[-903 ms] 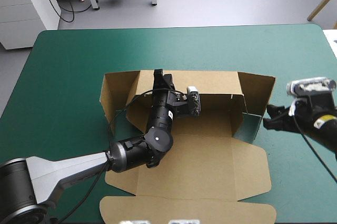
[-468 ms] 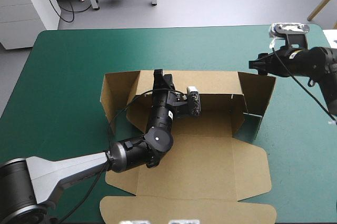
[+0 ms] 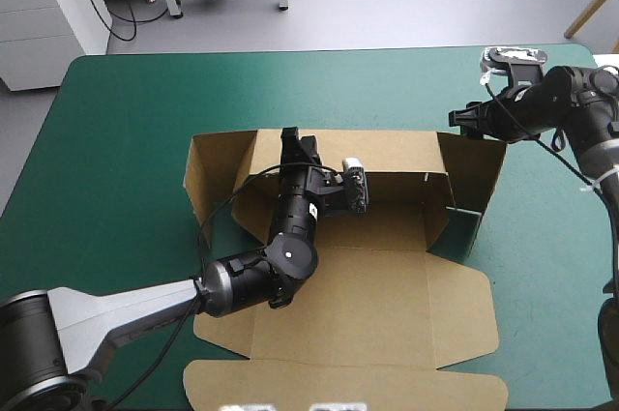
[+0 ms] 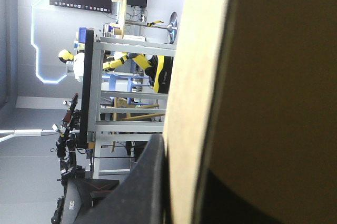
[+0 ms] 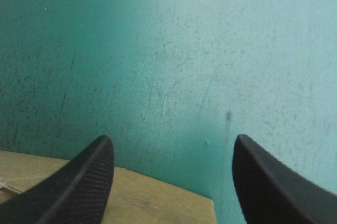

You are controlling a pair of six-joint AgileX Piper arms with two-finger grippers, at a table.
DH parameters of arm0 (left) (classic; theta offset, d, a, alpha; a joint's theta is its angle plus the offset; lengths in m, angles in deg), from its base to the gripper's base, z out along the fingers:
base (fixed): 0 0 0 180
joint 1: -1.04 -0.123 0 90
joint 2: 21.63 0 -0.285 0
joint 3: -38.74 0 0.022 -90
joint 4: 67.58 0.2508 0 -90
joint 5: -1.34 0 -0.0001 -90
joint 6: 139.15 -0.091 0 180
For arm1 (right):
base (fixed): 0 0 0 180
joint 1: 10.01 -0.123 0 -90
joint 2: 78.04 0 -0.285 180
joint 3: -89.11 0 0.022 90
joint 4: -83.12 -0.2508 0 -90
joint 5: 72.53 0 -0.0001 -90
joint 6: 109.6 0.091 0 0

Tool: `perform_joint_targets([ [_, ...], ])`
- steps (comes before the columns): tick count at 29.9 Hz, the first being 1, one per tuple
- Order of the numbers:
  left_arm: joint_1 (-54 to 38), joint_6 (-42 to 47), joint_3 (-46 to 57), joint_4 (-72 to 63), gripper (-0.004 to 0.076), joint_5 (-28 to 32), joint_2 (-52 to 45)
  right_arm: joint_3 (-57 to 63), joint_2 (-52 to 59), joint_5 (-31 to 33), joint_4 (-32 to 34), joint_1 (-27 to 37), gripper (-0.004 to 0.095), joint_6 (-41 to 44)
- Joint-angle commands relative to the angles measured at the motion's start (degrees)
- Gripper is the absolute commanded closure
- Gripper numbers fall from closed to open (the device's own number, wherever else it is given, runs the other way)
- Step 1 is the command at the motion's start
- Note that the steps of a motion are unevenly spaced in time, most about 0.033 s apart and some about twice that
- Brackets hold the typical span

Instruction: Fold the box

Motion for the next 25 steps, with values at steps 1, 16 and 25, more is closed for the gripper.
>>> perform_joint_targets([
  [1,0.75,3.21,-1.18,0.95,0.0734,-0.74,-1.92,-2.07,1.99,0.53,0.26,0.46,0.0357,-0.01],
  [16,0.75,5.00,-1.18,0.95,0.0734,-1.51,-1.92,12.27,10.20,-0.41,-0.09,0.46,0.0406,-0.26],
  [25,0.75,5.00,-1.18,0.95,0.0734,-1.51,-1.92,25.89,21.02,-9.55,-10.03,0.46,0.0429,-11.90],
])
